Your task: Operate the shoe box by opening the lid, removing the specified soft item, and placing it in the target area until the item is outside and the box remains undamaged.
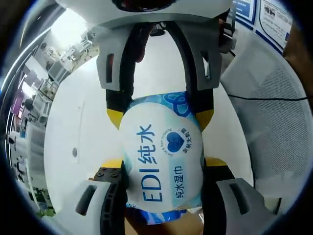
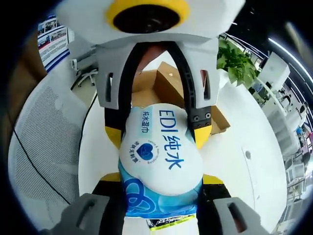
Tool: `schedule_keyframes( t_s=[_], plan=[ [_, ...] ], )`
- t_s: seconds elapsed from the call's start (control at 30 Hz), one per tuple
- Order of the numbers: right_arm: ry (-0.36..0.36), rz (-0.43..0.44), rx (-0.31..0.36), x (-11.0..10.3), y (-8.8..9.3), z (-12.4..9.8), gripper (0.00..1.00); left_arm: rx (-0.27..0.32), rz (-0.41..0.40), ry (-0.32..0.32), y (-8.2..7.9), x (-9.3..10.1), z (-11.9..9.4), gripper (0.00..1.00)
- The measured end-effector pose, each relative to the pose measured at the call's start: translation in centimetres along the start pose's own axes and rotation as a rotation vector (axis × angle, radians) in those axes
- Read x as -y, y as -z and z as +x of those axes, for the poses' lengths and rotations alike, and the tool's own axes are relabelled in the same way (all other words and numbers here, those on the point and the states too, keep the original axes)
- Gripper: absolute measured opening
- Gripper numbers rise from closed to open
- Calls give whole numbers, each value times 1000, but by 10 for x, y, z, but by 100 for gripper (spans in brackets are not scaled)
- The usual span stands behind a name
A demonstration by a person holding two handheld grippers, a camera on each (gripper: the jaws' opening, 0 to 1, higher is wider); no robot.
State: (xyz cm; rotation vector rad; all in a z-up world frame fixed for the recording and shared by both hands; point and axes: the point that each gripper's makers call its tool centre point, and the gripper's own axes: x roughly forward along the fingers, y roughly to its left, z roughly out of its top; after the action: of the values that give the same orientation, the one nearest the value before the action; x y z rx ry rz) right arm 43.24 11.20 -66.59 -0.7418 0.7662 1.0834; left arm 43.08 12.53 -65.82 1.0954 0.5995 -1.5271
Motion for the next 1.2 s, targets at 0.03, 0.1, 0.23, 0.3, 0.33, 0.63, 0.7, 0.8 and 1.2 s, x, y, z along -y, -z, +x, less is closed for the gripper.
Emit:
schedule_keyframes(
  t_s=[0.03,0.1,0.23,0.3,0.33,0.63,0.7,0.8,1.2],
  plan=[
    [1,2,-1,0,2,-1,55,1,2,1,-2,0,1,60],
    [1,7,-4,1,8,-4,55,3,6,6,-7,0,5,60],
    [-3,9,-14,2,18,-9,55,14,7,12,-17,-2,12,60],
    [-1,13,-17,3,23,-12,55,15,12,15,-21,-3,15,60],
    [0,15,-17,4,25,-12,55,15,13,16,-23,-4,16,60],
    [3,30,-34,11,48,-21,55,22,24,26,-41,-10,31,60],
    [-1,31,-40,11,53,-22,55,25,23,28,-44,-10,35,60],
    [-6,30,-50,13,60,-24,55,27,21,33,-49,-11,40,60],
    [-32,21,-69,18,78,-15,55,33,-6,38,-52,-15,60,60]
  ],
)
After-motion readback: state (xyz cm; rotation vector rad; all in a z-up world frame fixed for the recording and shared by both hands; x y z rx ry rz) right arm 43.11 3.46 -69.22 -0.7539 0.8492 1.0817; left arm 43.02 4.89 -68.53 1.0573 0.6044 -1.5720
